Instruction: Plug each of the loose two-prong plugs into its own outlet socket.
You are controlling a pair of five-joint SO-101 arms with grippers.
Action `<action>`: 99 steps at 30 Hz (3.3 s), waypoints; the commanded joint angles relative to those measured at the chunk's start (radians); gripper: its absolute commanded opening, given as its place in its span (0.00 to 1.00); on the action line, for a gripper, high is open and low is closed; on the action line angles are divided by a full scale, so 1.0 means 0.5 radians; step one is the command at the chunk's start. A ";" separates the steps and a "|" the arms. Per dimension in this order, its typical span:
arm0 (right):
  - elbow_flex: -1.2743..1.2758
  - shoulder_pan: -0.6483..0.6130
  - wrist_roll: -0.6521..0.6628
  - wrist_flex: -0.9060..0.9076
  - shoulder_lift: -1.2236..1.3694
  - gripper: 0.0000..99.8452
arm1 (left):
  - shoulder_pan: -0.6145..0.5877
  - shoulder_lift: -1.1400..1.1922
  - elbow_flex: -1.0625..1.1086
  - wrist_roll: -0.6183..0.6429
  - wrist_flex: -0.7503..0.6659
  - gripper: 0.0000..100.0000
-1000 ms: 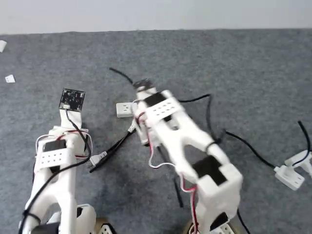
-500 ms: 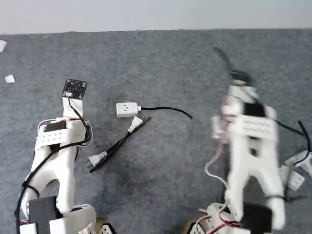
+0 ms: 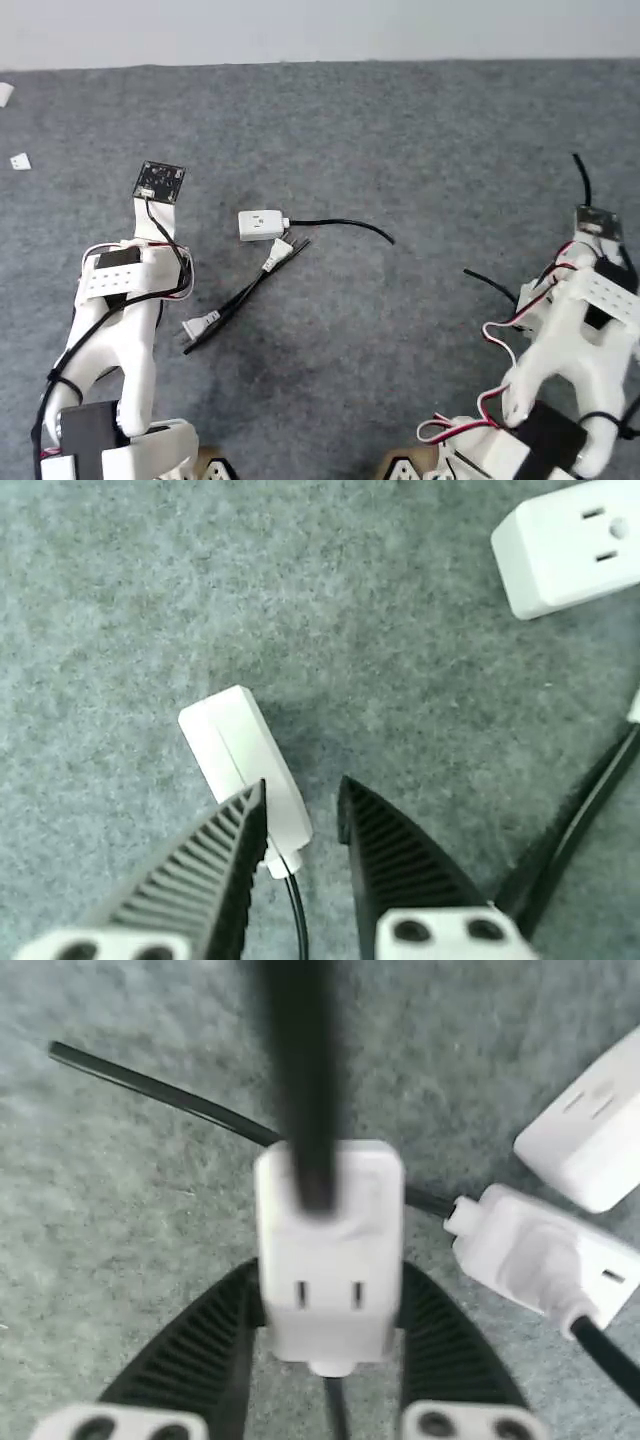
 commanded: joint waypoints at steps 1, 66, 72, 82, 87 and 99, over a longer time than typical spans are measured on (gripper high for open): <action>-0.098 -0.127 0.040 0.124 -0.167 0.26 | 0.018 0.006 -0.063 0.009 0.021 0.11; -0.638 -1.527 0.279 -0.833 0.818 0.11 | -0.141 0.006 -0.081 0.227 -0.089 0.11; -0.712 -1.524 0.292 -0.827 0.879 0.03 | -0.138 0.006 -0.078 0.227 -0.089 0.11; -0.712 -1.521 0.292 -0.812 0.882 0.01 | -0.138 0.006 -0.078 0.227 -0.089 0.11; -0.712 -1.499 0.282 -0.812 0.882 0.03 | -0.138 0.006 -0.075 0.227 -0.089 0.11; -0.712 -1.514 0.295 -0.756 0.888 0.03 | -0.138 0.006 -0.075 0.224 -0.089 0.11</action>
